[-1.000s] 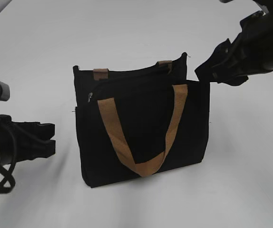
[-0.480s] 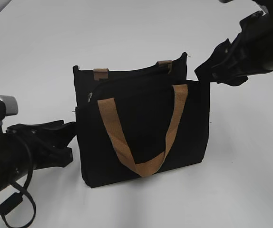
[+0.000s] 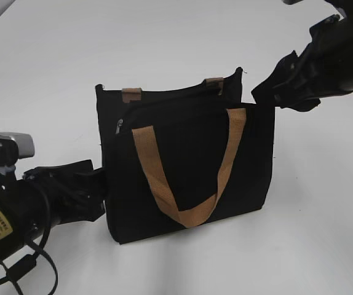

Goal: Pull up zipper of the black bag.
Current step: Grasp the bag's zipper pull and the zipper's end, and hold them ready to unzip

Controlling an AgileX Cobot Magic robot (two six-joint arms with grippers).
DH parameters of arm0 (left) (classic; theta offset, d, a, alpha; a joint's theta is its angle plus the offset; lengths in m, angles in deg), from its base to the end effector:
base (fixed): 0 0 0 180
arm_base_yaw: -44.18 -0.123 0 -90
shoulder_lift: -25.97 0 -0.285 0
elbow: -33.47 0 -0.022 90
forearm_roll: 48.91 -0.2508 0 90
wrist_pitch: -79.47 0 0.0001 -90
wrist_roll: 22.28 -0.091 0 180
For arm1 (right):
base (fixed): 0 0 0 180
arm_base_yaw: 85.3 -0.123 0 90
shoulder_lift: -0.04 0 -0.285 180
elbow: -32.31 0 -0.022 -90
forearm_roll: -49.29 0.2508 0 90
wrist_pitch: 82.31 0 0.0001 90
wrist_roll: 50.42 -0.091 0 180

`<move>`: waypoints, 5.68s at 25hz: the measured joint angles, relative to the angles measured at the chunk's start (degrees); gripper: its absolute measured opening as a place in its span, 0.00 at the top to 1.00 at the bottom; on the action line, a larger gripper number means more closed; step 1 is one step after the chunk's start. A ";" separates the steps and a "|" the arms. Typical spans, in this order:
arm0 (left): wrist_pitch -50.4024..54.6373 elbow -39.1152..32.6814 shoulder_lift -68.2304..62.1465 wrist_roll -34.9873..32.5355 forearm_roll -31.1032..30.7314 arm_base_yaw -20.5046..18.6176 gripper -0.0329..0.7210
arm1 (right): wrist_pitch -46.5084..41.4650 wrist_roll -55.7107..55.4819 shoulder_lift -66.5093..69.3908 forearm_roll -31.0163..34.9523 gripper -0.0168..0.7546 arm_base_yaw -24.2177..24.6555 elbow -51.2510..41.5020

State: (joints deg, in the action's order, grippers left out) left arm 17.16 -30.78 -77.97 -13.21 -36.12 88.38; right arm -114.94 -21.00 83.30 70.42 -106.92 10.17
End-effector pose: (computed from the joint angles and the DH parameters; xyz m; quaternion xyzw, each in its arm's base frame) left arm 0.1752 -0.1455 0.1332 0.1433 0.7865 -0.2260 0.5566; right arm 0.2499 0.1181 0.2961 -0.2973 0.8752 0.1233 0.3613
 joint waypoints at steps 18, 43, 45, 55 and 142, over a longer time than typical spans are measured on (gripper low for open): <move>0.12 6.45 -8.23 -2.47 -7.14 -6.96 0.93 | 0.11 0.67 0.00 0.17 0.50 -0.39 0.00; -0.63 -3.56 18.40 -2.47 -9.27 -8.01 0.95 | 4.58 17.30 19.95 0.32 0.50 -26.66 15.02; -0.26 -3.56 19.97 -2.47 -9.53 -8.01 0.95 | 4.58 16.11 19.59 0.26 0.50 -26.53 15.23; 0.54 -3.61 24.96 -2.48 -11.20 -8.01 0.95 | 4.82 11.35 16.44 -0.04 0.51 -26.47 15.40; 3.21 -1.73 25.55 -2.66 -12.79 -8.01 0.95 | 3.44 11.64 20.12 0.39 0.98 -22.64 15.52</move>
State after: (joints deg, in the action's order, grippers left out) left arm 20.37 -32.51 -52.42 -15.87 -48.91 80.36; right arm -111.50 -9.35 103.42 70.81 -129.57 25.69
